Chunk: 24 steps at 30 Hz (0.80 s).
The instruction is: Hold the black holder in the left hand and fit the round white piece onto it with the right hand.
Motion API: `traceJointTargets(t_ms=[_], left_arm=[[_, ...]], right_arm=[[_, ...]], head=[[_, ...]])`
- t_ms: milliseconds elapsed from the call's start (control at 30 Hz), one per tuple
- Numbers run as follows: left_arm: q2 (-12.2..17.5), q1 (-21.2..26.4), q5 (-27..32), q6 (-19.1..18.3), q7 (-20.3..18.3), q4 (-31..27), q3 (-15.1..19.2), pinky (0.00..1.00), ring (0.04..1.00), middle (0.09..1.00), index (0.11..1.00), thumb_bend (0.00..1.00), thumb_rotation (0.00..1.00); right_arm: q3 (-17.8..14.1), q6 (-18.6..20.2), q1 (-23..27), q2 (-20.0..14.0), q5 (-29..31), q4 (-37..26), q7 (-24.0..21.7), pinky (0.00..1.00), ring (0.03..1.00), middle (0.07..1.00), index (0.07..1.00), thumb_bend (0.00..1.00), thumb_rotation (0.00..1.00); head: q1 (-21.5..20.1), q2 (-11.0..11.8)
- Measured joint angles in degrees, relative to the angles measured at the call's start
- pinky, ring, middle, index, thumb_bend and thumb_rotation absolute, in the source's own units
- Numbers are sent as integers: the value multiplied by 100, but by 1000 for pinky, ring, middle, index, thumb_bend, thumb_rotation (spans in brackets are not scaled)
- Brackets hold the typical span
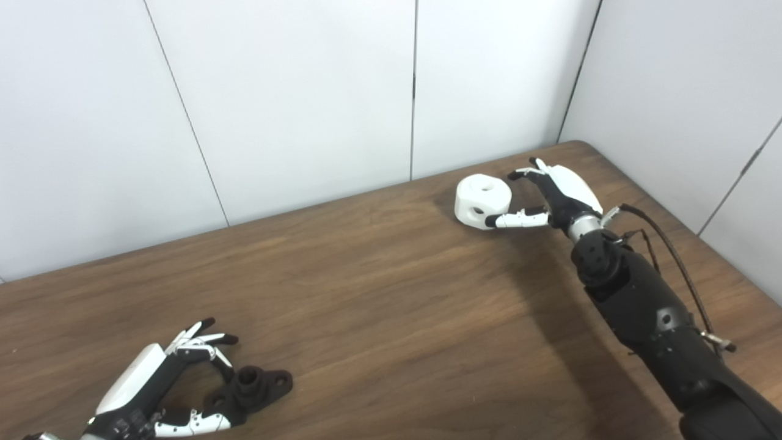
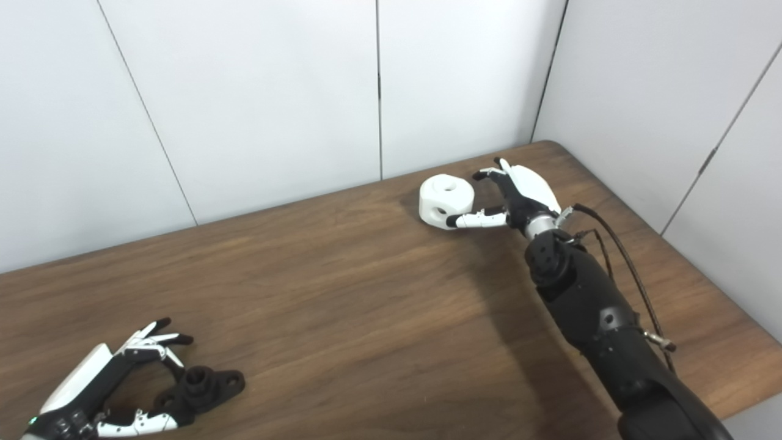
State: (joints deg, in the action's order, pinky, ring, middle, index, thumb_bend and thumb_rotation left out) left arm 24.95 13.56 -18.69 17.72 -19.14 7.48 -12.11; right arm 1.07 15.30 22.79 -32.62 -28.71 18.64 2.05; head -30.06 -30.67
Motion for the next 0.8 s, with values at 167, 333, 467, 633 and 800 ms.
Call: traceJointTargets(t_ms=[167,333,467,633,800], left_arm=[[0,-17,6,-2,2,-13,6,1000,1000,831,482,517,39],[0,-26,9,-63,-2,-50,9,1000,999,829,482,517,39],[0,-49,6,-124,-3,-122,8,1000,992,827,482,517,39],[2,-66,3,-136,-8,-163,9,1000,996,827,481,517,39],[6,-72,3,-155,-23,-190,11,1000,993,825,481,517,39]], right_arm=[[103,0,42,1,-11,108,22,1000,1000,1000,803,1000,536],[189,12,112,18,-19,175,20,1000,1000,1000,802,1000,548],[242,22,165,18,-69,178,19,1000,1000,1000,801,1000,541],[251,31,168,26,-84,188,24,1000,1000,1000,799,1000,551],[264,2,174,26,-87,316,39,1000,1000,1000,804,1000,572]], head=[[18,9],[35,-9],[44,-18],[61,0],[70,-18]])
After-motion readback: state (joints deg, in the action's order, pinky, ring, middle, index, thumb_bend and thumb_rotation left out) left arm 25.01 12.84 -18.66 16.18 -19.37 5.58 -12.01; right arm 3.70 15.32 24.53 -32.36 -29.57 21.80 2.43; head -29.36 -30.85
